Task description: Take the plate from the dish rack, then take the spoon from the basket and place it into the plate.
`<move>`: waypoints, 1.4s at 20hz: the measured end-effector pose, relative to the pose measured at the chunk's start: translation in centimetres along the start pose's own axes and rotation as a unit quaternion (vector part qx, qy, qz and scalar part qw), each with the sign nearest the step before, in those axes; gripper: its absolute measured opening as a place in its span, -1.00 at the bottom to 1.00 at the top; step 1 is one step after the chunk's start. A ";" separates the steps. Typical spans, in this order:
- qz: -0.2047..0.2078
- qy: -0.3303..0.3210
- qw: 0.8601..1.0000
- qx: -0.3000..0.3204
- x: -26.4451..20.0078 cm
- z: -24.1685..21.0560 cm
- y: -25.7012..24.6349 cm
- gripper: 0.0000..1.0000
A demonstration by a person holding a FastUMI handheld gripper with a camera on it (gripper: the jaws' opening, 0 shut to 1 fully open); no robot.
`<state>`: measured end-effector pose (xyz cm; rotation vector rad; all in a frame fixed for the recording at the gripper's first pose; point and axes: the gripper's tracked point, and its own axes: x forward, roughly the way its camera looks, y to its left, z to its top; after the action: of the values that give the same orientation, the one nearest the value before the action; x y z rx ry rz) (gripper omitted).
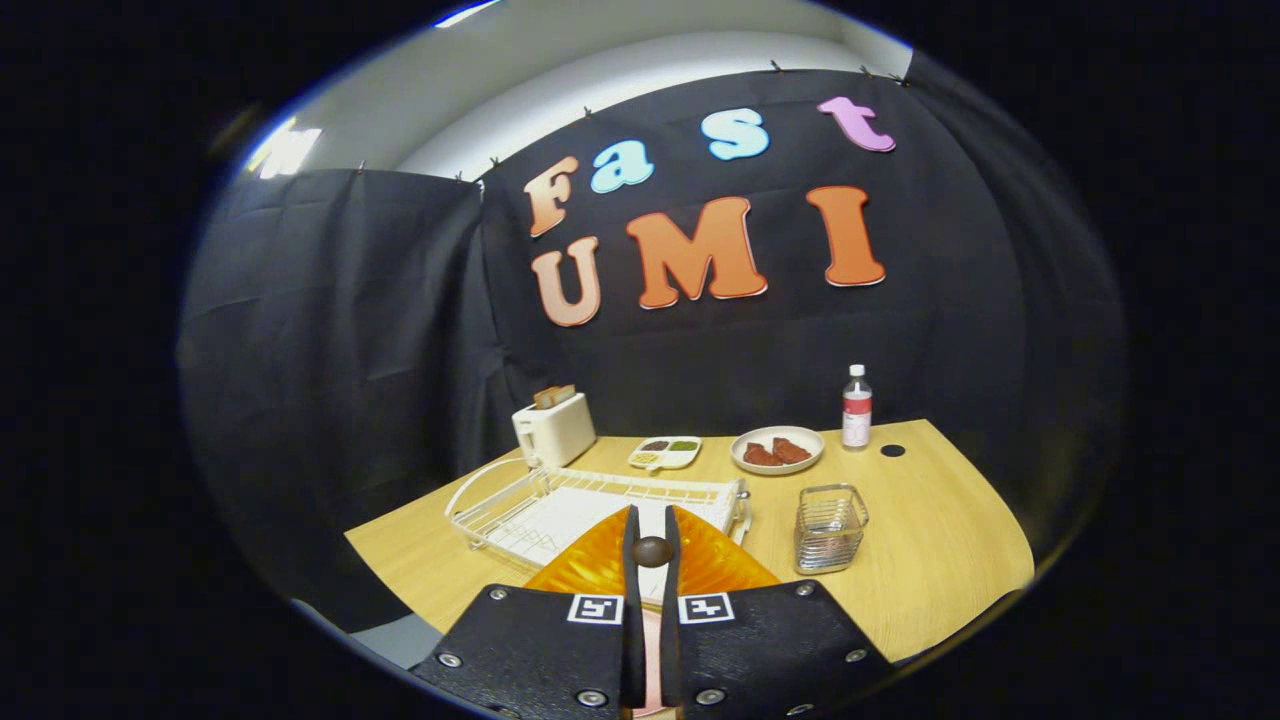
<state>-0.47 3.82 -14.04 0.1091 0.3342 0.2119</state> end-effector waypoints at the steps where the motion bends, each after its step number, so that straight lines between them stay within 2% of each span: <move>1: 0.012 0.009 1.000 -0.003 -0.1 -0.9 0.5 -0.89; 6: 0.059 0.047 0.997 0.007 -0.2 -5.4 2.8 -0.88; 12: 0.103 0.052 0.993 -0.003 -2.2 -8.5 4.3 -0.89; 18: 0.108 0.069 0.992 -0.011 -2.8 -12.6 4.4 -0.89; 22: 0.105 0.051 0.993 -0.012 -3.5 -13.1 3.9 -0.86; 25: 0.095 0.066 0.993 -0.010 -3.8 -14.7 2.9 -0.77; 28: 0.076 0.080 0.994 -0.017 -4.0 -16.0 1.9 -0.58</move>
<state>-9.89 5.90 -27.58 0.0845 0.4816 0.3787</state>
